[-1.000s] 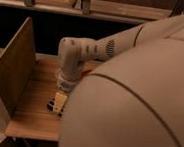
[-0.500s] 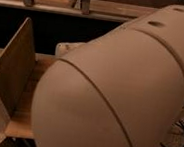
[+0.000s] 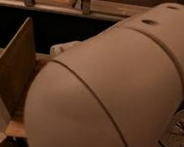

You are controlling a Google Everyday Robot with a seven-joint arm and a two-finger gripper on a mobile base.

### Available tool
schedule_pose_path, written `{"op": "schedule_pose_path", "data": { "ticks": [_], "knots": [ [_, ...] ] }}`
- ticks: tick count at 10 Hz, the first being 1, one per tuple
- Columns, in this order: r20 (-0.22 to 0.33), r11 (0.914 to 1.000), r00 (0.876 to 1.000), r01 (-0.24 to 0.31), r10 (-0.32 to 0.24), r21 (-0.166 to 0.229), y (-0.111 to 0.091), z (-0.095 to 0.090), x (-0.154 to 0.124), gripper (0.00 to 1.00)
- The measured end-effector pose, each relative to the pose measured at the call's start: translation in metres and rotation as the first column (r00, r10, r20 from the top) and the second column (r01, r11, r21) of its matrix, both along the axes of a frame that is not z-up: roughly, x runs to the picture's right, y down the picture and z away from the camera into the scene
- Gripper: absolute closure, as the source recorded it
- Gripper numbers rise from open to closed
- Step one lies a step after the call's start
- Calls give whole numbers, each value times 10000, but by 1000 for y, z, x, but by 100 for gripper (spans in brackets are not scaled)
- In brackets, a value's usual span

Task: Place the eraser in the ceramic cup

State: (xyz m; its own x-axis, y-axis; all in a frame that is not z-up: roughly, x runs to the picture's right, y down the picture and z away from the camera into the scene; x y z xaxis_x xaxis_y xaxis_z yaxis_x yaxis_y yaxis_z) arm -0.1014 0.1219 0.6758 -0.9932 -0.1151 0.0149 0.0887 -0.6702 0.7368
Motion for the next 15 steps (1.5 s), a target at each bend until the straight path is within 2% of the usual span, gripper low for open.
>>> {"op": "schedule_pose_path", "data": {
  "ticks": [5, 8, 11, 14, 15],
  "knots": [
    [-26, 10000, 10000, 69, -69, 14, 1, 2, 2, 20],
    [629, 9981, 9965, 568, -553, -225, 23, 24, -25, 20],
    [1058, 9922, 9893, 1076, -1005, -637, 46, 50, -44, 20],
    [932, 9857, 9897, 1195, -1087, -1188, 64, 79, -44, 20],
    [903, 9853, 9900, 1192, -1085, -1228, 65, 80, -43, 20]
  ]
}}
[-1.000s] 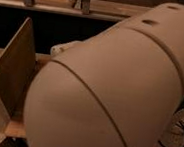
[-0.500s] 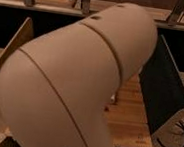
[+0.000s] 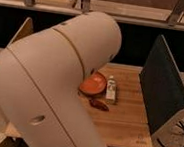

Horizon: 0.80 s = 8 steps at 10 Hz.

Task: Place the eraser in the ceramic cup

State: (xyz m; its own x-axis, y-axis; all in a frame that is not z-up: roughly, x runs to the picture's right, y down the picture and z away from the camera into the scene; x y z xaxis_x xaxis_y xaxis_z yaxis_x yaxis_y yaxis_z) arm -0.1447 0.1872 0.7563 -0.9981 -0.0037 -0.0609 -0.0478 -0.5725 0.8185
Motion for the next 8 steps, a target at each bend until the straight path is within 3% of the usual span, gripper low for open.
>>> {"op": "schedule_pose_path", "data": {
  "ticks": [3, 5, 6, 8],
  "knots": [
    [28, 10000, 10000, -44, 44, 90, -2, 0, 0, 20],
    [376, 9970, 9991, -247, 219, 737, -15, 8, -4, 20],
    [930, 9916, 9954, -347, 232, 1248, -27, 14, -12, 20],
    [1765, 9830, 9843, -397, 75, 1793, -38, 18, -24, 20]
  ]
}}
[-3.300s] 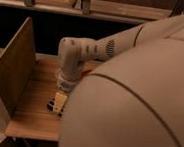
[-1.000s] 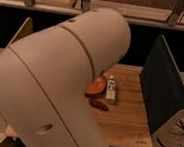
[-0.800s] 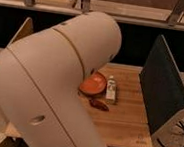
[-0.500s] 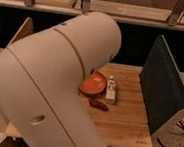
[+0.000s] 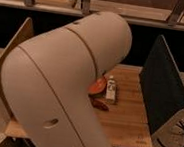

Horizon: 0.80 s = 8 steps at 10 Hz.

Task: Place the eraser in the ceramic cup

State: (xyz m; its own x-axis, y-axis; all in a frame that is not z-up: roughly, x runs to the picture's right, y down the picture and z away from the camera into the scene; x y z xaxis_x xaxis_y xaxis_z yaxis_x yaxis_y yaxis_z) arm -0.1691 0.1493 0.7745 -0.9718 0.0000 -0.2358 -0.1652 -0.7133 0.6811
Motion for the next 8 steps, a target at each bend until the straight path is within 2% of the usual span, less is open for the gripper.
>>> {"op": "schedule_pose_path", "data": {
  "ticks": [2, 6, 8],
  "knots": [
    [706, 9997, 9975, 53, -70, 241, -2, 2, -11, 20],
    [760, 9997, 9971, 62, -80, 247, -2, 3, -12, 20],
    [579, 9994, 9980, 246, -261, 250, 1, 11, -11, 20]
  ]
}}
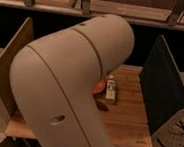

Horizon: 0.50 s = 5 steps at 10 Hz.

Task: Place the eraser in the ceramic cup

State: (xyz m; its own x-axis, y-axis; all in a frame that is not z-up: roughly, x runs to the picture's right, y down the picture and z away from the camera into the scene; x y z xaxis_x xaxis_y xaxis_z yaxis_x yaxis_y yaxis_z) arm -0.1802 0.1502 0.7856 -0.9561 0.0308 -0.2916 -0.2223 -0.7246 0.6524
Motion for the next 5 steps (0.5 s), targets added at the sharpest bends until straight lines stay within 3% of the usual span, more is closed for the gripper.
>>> {"op": "schedule_pose_path", "data": {
  "ticks": [3, 5],
  "knots": [
    [-953, 9962, 9922, 762, -799, -418, 14, 14, 5, 20],
    [-1417, 9934, 9850, 894, -988, -713, 22, 23, 2, 20]
  ]
}}
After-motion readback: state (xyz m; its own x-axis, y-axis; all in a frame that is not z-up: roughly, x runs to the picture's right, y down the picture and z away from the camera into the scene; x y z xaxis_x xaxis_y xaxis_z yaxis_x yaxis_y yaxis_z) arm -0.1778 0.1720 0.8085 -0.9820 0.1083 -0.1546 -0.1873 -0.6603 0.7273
